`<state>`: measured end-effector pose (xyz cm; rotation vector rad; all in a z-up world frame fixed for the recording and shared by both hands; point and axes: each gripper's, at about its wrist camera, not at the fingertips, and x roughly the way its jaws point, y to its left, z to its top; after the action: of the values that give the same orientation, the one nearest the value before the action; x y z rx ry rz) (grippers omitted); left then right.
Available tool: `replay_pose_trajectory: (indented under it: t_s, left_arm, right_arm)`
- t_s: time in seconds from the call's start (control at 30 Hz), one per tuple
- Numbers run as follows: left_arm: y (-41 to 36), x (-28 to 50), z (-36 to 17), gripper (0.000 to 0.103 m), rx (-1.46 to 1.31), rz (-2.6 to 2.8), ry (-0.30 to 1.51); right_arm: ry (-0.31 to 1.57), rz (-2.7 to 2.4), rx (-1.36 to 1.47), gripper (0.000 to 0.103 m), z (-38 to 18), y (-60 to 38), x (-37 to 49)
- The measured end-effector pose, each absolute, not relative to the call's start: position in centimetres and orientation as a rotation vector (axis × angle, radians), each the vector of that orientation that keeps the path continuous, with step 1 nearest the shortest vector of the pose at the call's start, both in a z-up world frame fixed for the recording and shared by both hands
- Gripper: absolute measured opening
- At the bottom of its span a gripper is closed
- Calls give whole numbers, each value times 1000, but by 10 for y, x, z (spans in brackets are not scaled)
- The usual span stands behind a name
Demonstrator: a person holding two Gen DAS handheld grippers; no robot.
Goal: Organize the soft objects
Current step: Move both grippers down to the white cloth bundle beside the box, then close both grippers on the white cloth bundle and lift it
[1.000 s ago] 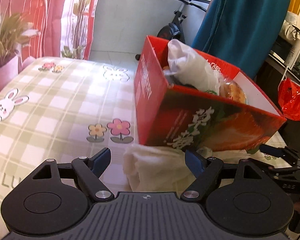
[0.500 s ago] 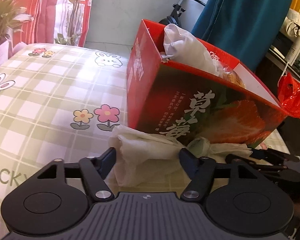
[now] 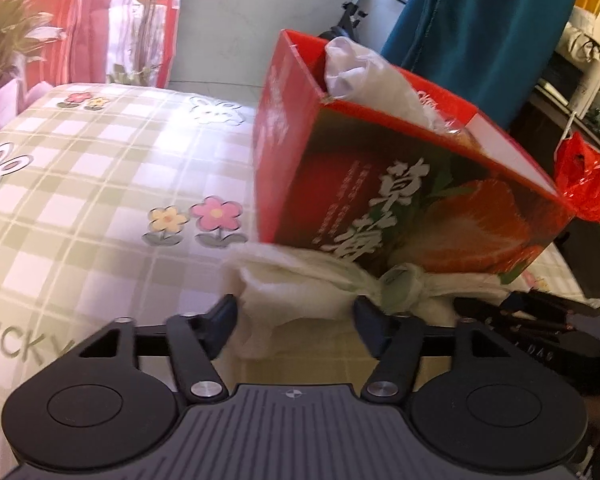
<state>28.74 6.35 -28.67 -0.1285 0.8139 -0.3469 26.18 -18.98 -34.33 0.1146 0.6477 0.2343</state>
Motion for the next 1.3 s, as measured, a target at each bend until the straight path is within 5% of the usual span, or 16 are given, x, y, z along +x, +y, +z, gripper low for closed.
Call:
replay_pose_trajectory:
  t_s: [0.53, 0.7, 0.8, 0.83, 0.97, 1.3]
  left_arm:
    - [79, 297, -296, 67, -158, -315, 795]
    - [64, 301, -295, 45, -109, -329, 802]
    - [65, 297, -294, 26, -104, -310, 805]
    - [67, 296, -294, 11, -115, -309, 808]
    - [65, 289, -290, 7, -107, -308, 806]
    - [59, 255, -260, 7, -116, -324, 738]
  right_arm:
    - [642, 233, 114, 39, -344, -189, 261]
    - [641, 233, 119, 39, -344, -190, 261]
    - [645, 229, 123, 35, -343, -191, 261]
    - [648, 221, 128, 31, -343, -192, 261]
    - [668, 224, 180, 14, -339, -200, 260]
    - [615, 233, 221, 11, -312, -207, 223]
